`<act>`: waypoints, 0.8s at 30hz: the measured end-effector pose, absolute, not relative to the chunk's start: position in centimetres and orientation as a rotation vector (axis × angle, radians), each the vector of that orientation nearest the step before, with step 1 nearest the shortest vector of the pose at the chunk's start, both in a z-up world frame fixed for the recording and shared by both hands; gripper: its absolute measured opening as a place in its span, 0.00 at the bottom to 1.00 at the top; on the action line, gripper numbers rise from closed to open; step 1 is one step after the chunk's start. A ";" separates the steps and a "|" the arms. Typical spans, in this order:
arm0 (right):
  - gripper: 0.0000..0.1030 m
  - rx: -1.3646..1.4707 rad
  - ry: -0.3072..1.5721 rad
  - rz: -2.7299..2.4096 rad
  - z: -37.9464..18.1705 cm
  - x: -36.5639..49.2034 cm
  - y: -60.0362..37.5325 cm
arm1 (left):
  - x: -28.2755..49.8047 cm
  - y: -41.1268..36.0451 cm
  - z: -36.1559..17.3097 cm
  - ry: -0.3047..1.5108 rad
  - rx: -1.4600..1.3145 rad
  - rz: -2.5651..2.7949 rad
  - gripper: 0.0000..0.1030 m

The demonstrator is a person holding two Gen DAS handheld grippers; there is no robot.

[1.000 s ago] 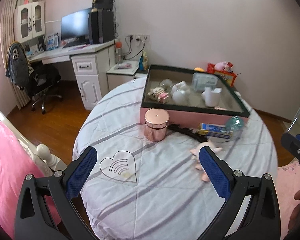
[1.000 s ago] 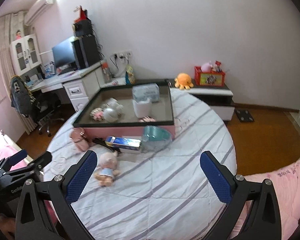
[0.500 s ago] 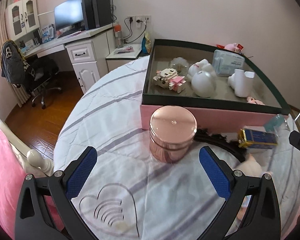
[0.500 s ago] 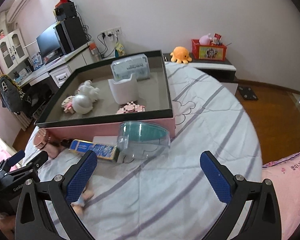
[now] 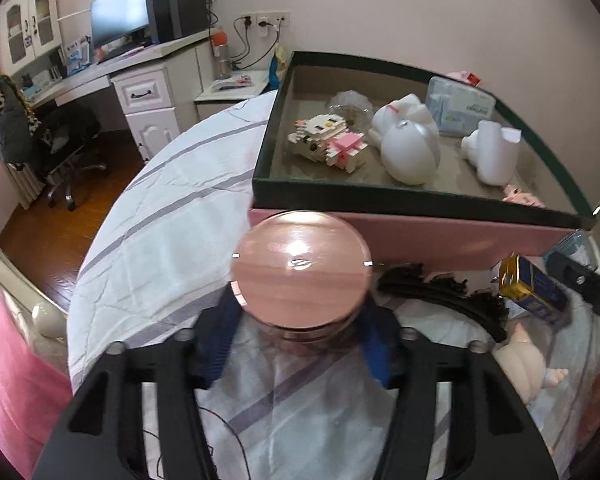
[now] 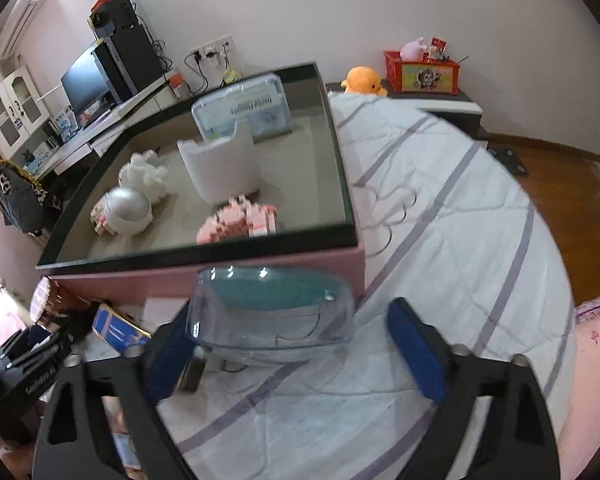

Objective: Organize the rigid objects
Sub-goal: 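Grasp the rose-gold round tin with left gripper while right gripper grasps the teal-lidded plastic box, then carry the tin and plastic box into the tray and open both grippers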

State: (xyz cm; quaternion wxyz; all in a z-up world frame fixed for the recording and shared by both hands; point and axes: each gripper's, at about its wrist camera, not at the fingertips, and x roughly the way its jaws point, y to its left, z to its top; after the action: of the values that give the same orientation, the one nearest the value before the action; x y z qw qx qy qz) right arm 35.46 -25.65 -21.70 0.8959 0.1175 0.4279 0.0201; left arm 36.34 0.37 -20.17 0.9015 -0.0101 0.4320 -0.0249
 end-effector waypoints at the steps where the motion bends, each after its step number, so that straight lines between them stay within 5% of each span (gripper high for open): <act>1: 0.70 0.241 0.879 0.049 -21.6 35.3 -25.6 | 36.3 0.4 -20.2 0.894 -0.026 -0.057 0.46; 24: 0.69 0.198 0.763 0.114 -15.2 30.8 -25.4 | 31.1 -0.5 -13.0 0.760 -0.014 -0.153 0.46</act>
State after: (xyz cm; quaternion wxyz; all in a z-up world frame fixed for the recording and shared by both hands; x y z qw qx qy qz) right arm 30.82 -25.37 -15.15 0.9218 0.0962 0.3715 0.0553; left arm 31.13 -0.48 -13.00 0.9259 -0.0067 0.3704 -0.0745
